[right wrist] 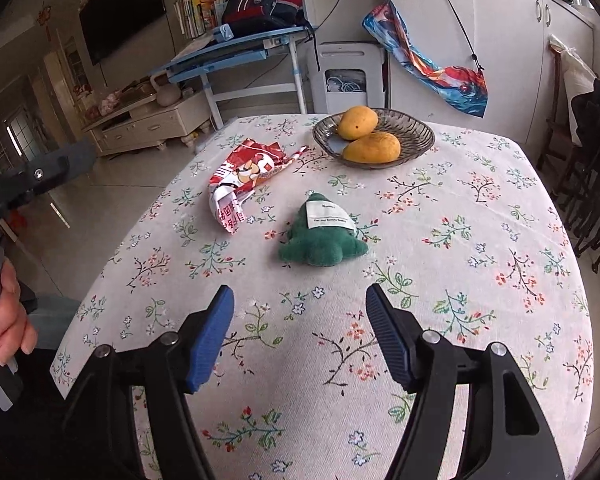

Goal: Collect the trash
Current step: 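Grasp the red chip bag with the left gripper while the right grasps the green plush, then lift the chip bag and green plush and carry both toward the yellow bucket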

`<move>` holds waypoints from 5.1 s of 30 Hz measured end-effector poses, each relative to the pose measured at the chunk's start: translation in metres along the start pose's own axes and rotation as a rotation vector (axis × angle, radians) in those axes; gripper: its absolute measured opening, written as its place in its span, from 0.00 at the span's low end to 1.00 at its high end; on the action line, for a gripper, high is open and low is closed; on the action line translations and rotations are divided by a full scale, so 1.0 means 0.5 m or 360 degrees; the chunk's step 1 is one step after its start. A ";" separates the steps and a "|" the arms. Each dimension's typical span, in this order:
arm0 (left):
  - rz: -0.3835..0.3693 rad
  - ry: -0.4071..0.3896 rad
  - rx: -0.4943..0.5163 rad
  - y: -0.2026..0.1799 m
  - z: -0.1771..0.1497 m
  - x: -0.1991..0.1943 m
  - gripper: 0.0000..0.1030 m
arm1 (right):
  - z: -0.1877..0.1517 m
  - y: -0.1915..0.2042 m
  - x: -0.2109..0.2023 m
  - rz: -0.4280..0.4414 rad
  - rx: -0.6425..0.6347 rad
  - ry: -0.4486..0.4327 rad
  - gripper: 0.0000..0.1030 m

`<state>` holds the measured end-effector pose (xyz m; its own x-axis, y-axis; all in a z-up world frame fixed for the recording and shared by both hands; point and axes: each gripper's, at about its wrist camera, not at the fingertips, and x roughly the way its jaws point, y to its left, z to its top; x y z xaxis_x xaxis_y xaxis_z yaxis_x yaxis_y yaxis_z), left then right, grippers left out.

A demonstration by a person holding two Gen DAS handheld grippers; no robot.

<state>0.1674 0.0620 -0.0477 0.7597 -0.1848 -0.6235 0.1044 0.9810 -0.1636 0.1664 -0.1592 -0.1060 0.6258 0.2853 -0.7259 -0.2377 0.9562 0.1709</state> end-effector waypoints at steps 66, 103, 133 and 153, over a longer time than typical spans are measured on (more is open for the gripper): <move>-0.0146 0.0628 -0.0049 -0.025 -0.082 0.215 0.65 | -0.015 -0.055 0.021 0.0047 0.0004 0.0225 0.60; -0.0001 0.0542 0.0145 -0.075 -0.137 0.148 0.66 | -0.062 -0.063 -0.009 0.0017 0.0086 0.0210 0.53; -0.0142 0.0013 0.0163 -0.081 -0.174 -0.115 0.13 | -0.125 0.000 -0.177 0.0153 0.0125 -0.0200 0.40; -0.0164 -0.0134 0.0149 -0.083 -0.262 -0.275 0.13 | -0.222 0.061 -0.270 0.0171 0.0083 -0.0245 0.40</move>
<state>-0.0253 0.0390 -0.0553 0.7927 -0.2828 -0.5401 0.2407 0.9591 -0.1489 -0.0078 -0.1759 -0.0770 0.7061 0.3890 -0.5917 -0.2730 0.9206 0.2794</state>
